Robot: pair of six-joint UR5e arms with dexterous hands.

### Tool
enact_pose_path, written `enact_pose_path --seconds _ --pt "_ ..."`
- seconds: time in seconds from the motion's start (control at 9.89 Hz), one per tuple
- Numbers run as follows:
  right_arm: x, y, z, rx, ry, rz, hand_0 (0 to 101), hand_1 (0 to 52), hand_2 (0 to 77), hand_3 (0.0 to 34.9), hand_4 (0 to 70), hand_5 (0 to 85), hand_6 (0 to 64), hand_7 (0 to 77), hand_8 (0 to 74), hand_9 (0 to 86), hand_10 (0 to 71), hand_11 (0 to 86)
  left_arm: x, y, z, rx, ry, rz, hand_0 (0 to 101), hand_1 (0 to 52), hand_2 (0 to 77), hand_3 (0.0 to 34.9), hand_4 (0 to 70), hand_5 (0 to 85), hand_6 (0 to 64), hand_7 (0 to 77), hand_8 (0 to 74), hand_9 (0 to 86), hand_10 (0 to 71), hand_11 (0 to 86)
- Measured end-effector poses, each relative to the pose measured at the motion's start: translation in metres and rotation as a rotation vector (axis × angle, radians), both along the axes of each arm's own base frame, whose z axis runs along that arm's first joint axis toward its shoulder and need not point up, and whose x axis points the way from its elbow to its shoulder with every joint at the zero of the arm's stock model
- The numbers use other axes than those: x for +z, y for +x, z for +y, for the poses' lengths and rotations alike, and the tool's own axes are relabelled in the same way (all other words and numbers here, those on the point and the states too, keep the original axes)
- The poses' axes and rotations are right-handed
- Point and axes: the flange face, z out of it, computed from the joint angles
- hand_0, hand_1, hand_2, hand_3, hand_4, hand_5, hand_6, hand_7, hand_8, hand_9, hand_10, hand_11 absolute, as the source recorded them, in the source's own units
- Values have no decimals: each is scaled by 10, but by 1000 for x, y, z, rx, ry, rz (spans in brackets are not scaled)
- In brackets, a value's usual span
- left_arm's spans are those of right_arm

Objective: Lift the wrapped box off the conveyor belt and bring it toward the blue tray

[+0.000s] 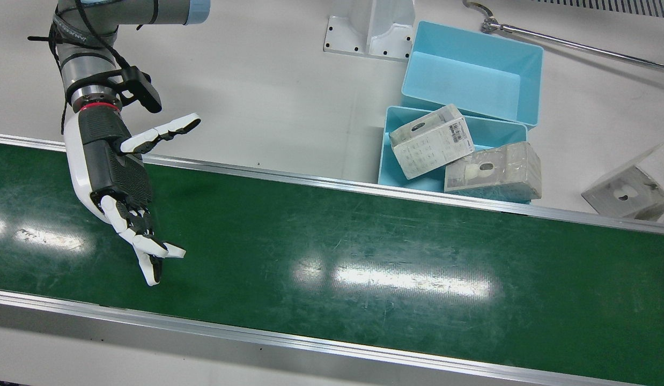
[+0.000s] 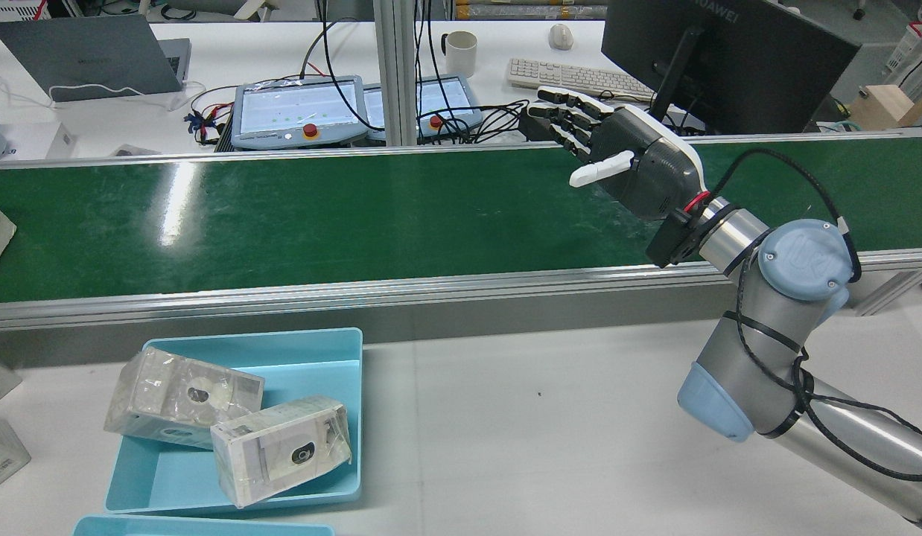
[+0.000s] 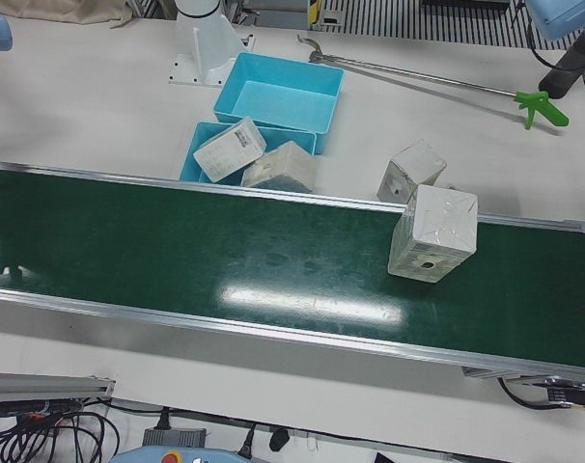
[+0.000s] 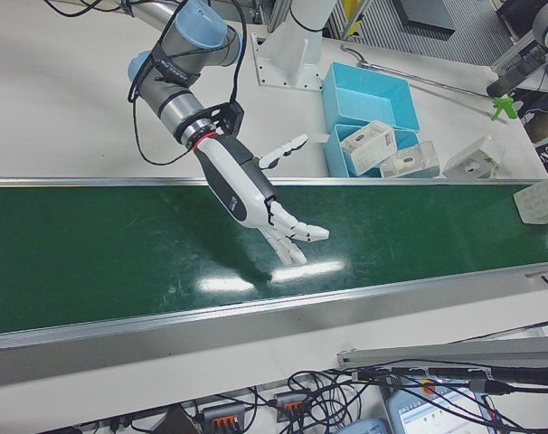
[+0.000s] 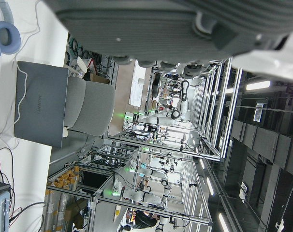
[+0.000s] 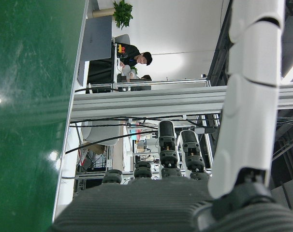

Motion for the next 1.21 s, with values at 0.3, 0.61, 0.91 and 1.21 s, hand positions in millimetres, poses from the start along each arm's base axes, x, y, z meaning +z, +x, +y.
enact_pose_path --seconds 0.3,0.61,0.91,1.21 --pt "1 -1 0 -1 -1 2 469 115 71 77 82 175 49 213 16 60 11 33 0 0 0 0 0 0 0 0 11 0 0 11 0 5 5 0 5 0" --pt "1 -1 0 -1 -2 3 470 115 82 86 93 175 60 213 22 60 11 38 0 0 0 0 0 0 0 0 11 0 0 11 0 5 5 0 5 5" --pt "1 -1 0 0 -1 2 469 125 82 86 93 175 55 213 22 60 22 38 0 0 0 0 0 0 0 0 11 0 0 5 0 5 5 0 5 0" --pt "1 -1 0 -1 -1 2 469 125 93 81 93 175 60 224 22 60 22 38 0 0 0 0 0 0 0 0 11 0 0 11 0 5 5 0 5 0"
